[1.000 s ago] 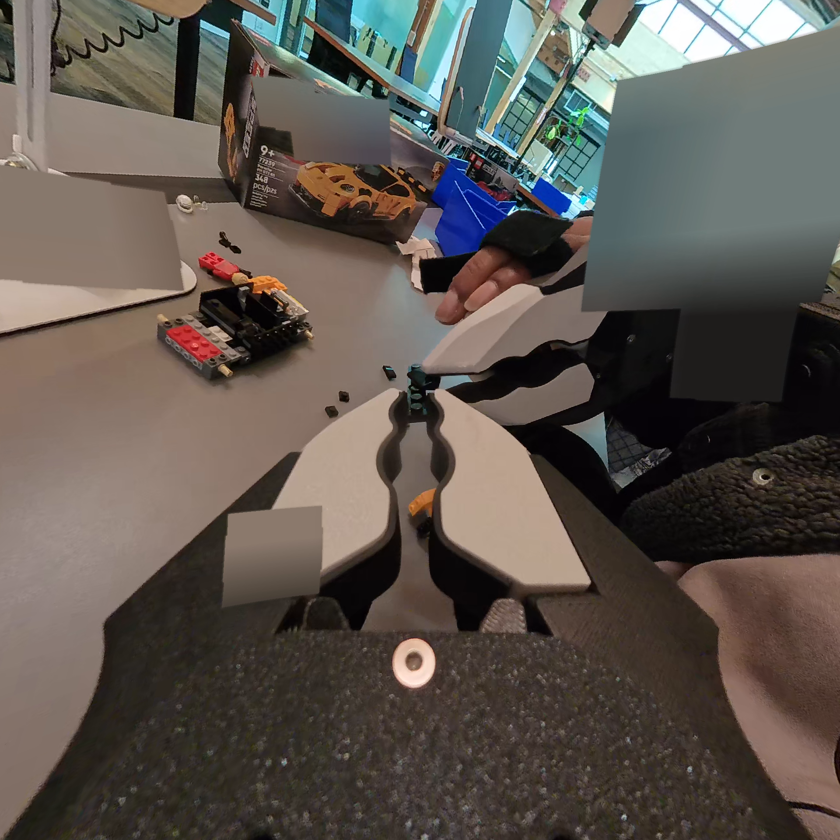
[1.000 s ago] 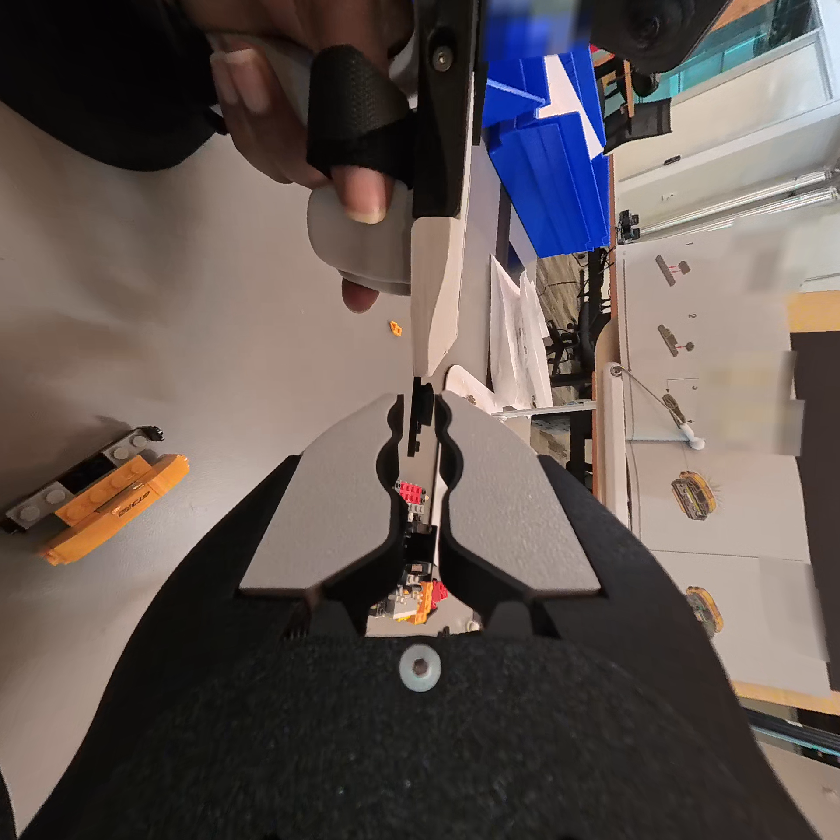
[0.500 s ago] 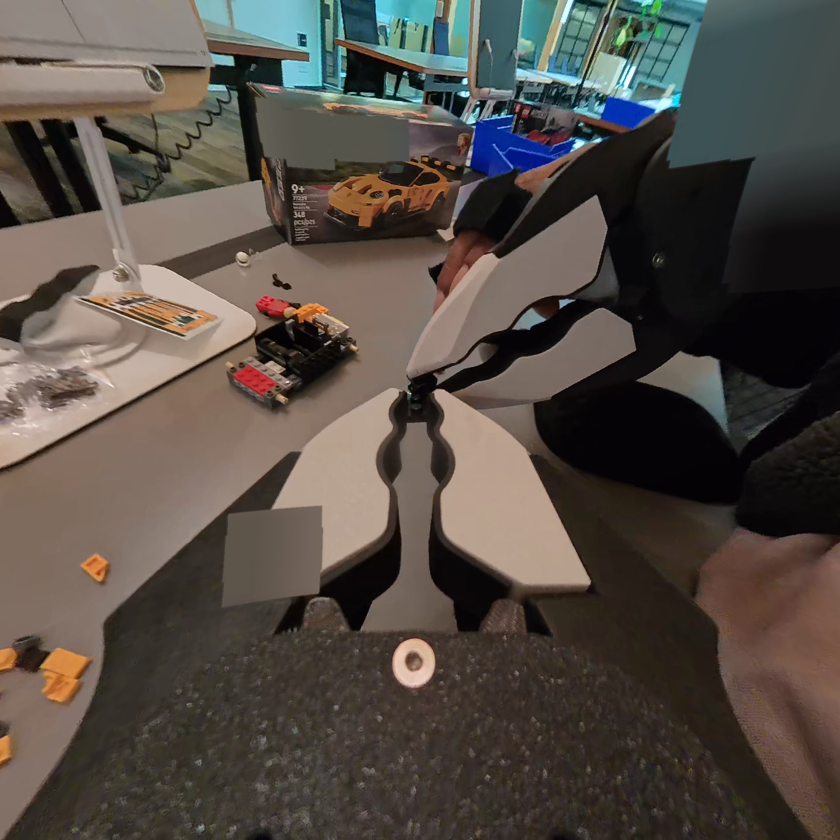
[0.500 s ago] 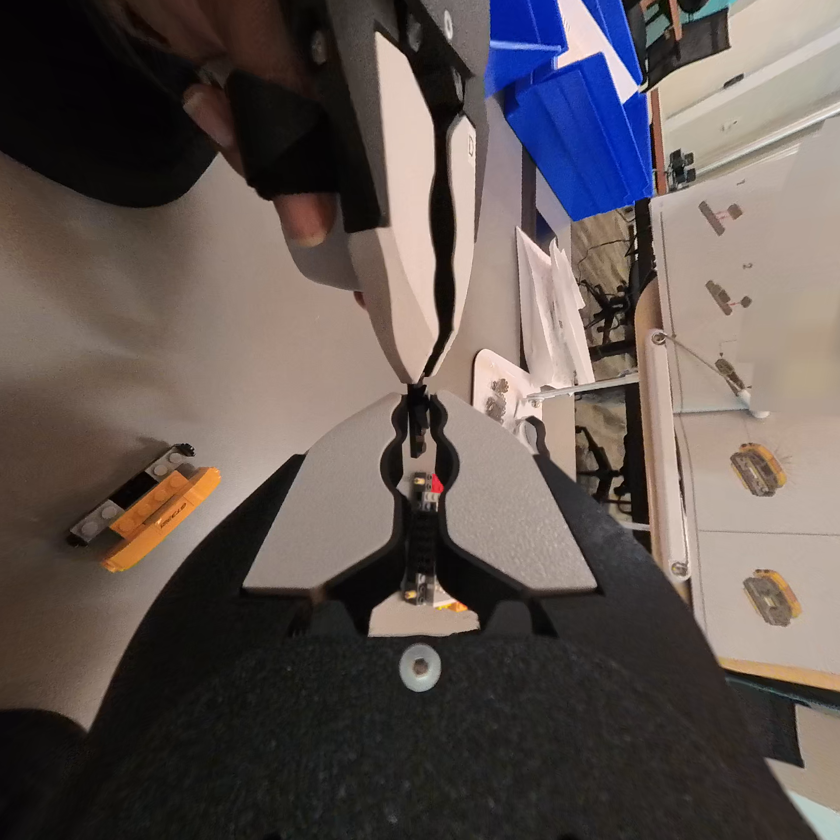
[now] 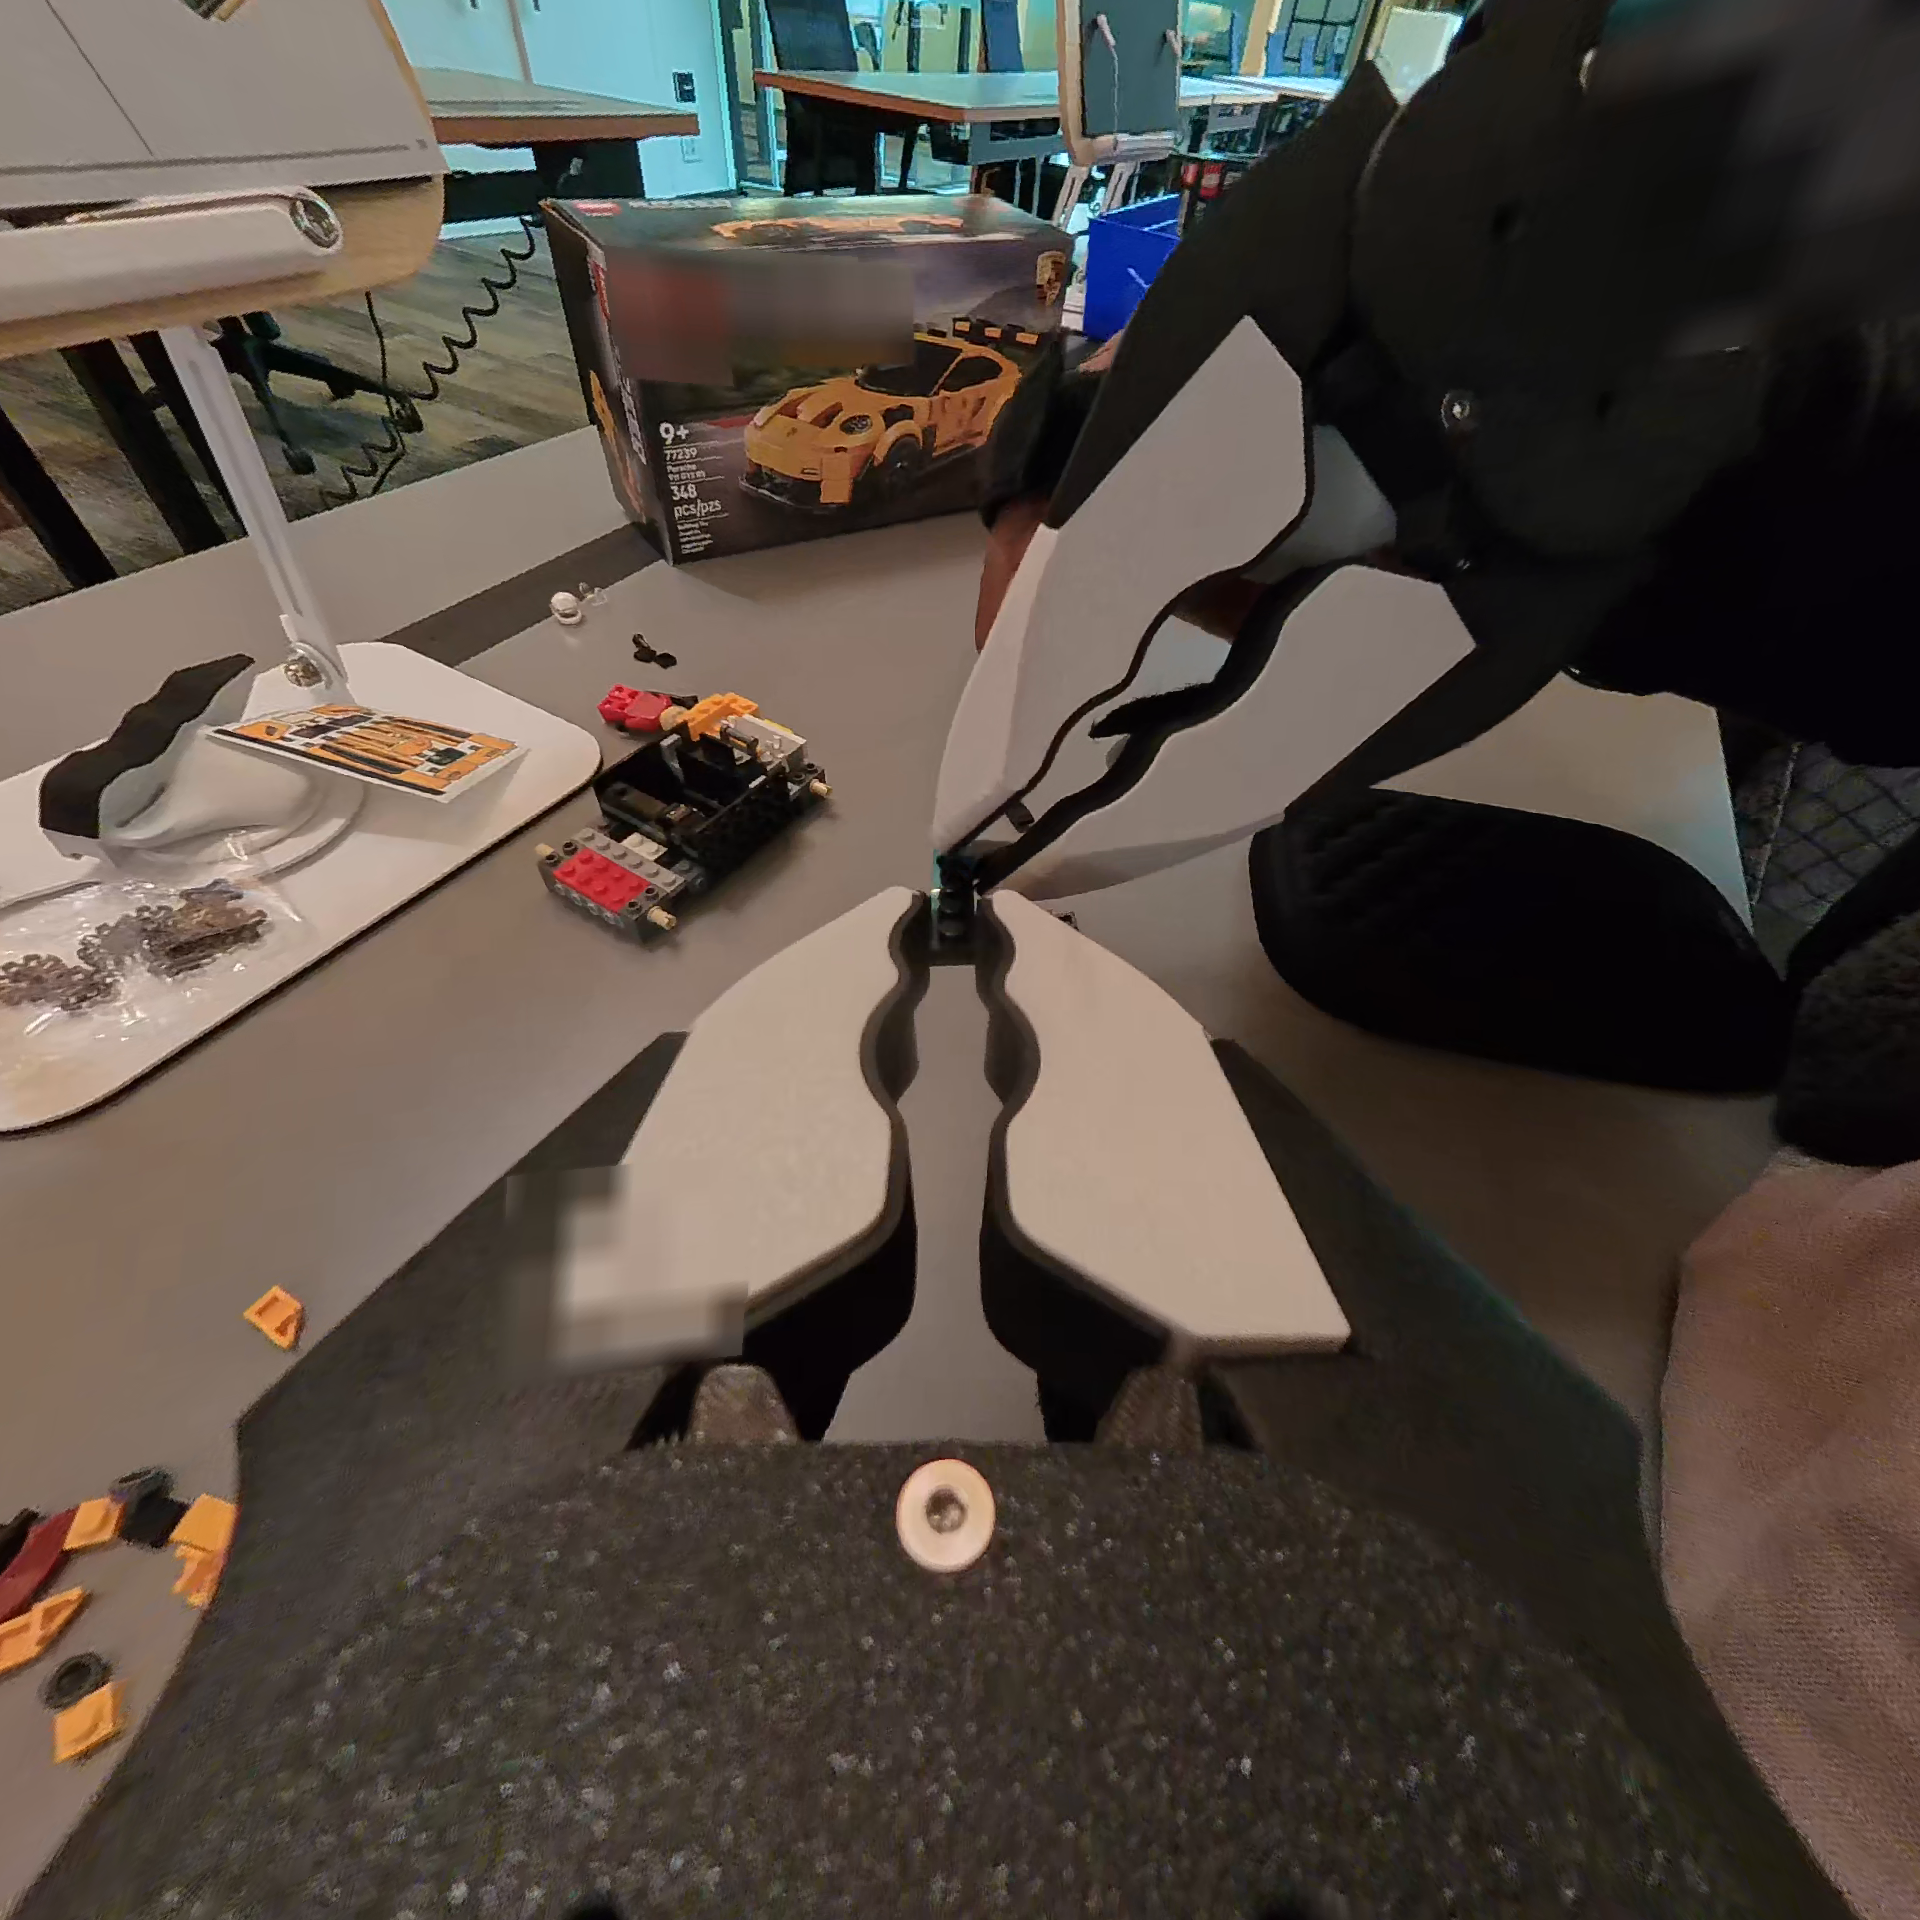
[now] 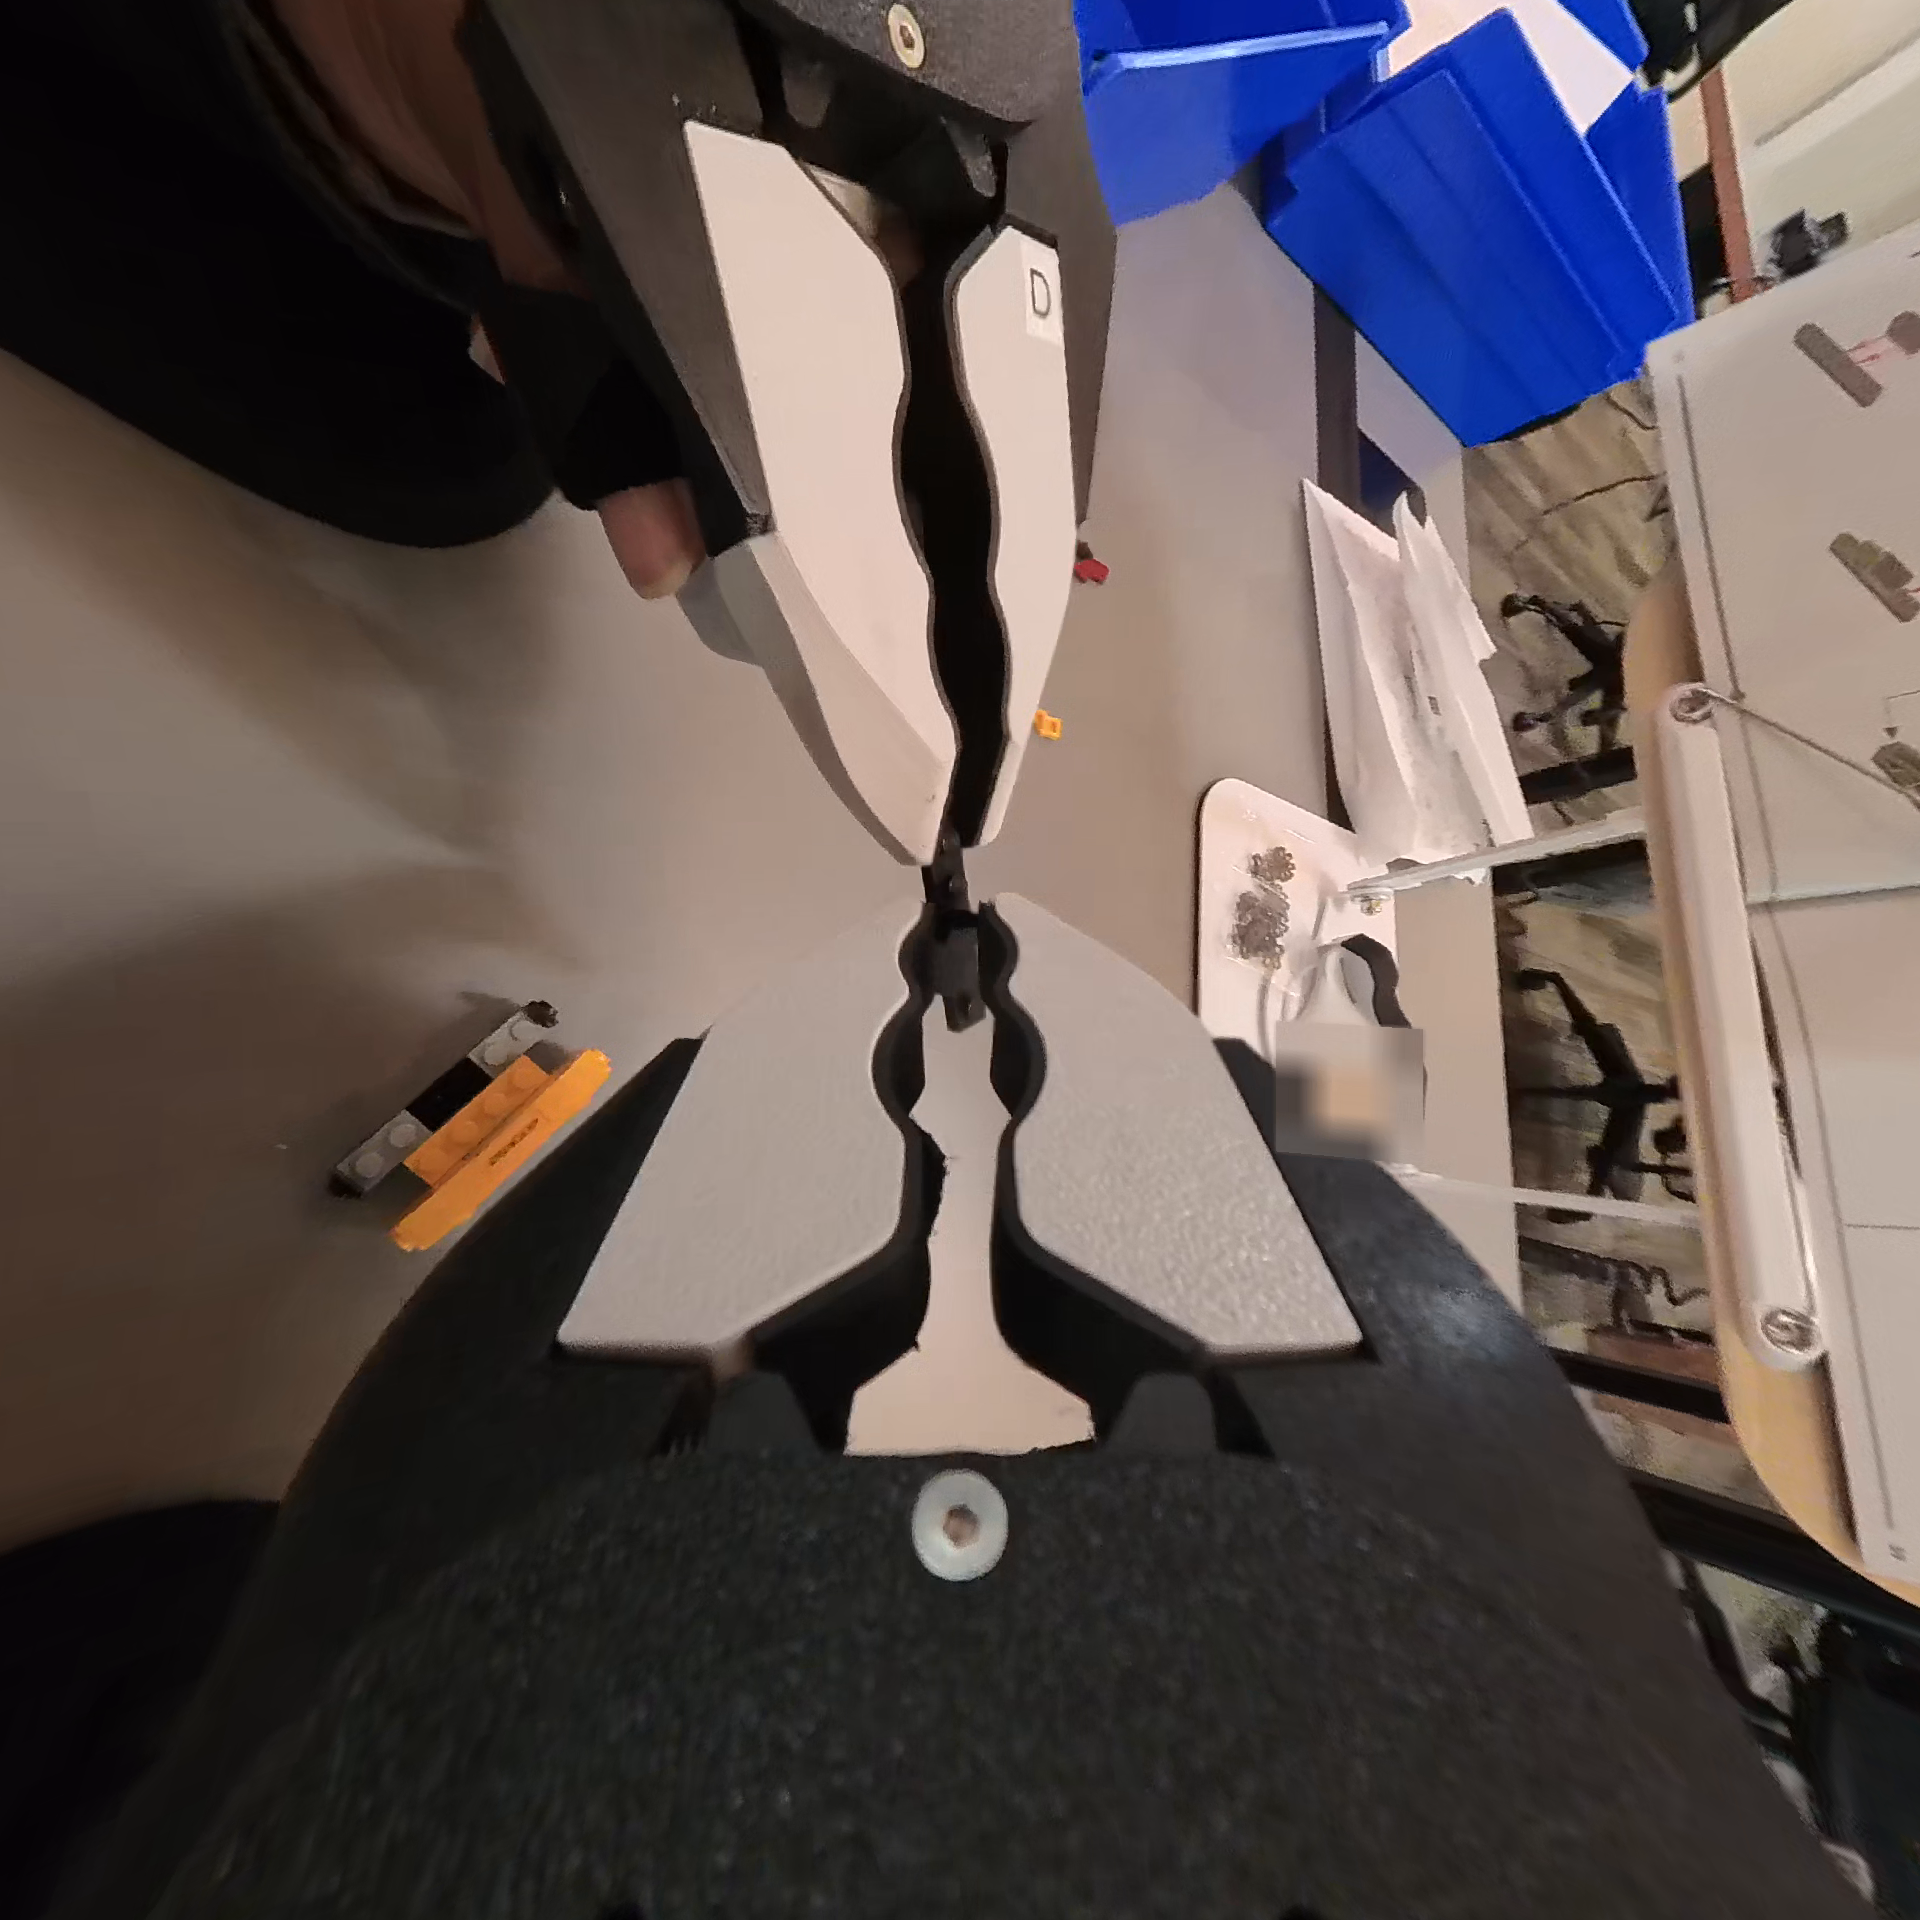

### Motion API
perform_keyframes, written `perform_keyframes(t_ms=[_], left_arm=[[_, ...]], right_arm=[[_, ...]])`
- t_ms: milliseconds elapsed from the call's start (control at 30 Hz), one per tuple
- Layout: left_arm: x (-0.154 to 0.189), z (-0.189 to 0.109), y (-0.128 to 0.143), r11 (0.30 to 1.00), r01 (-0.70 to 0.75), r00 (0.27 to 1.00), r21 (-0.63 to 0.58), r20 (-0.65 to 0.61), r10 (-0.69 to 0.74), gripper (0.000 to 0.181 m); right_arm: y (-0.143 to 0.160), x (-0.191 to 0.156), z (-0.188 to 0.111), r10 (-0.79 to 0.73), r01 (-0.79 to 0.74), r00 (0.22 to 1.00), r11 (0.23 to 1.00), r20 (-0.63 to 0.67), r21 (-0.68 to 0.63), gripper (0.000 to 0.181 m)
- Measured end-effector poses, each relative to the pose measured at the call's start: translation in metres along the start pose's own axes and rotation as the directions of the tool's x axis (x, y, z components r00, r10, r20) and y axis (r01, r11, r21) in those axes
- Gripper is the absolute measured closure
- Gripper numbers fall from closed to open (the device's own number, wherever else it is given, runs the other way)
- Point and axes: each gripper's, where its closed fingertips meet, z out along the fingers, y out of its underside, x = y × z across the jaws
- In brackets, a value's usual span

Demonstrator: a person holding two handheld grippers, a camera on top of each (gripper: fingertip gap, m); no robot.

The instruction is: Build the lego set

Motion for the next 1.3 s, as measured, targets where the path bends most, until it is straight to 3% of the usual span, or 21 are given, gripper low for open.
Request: perform_keyframes(t_ms=[400, 867, 1300], left_arm=[[0.009, 0.001, 0.000, 0.999, 0.042, 0.994, 0.031, -0.101, -0.039, 0.173], [0.026, -0.007, -0.013, 0.992, 0.010, 0.980, 0.129, -0.200, 0.017, 0.173], [0.027, -0.010, -0.018, 0.987, 0.017, 0.977, 0.159, -0.213, 0.017, 0.173]], right_arm=[[-0.005, -0.004, -0.009, -0.007, 0.000, 0.994, 0.998, 0.105, 0.063, 0.177], [-0.017, -0.010, -0.023, 0.020, -0.070, 0.949, 0.986, 0.315, 0.149, 0.175], [-0.019, -0.010, -0.029, 0.035, -0.093, 0.935, 0.985, 0.354, 0.148, 0.171]])
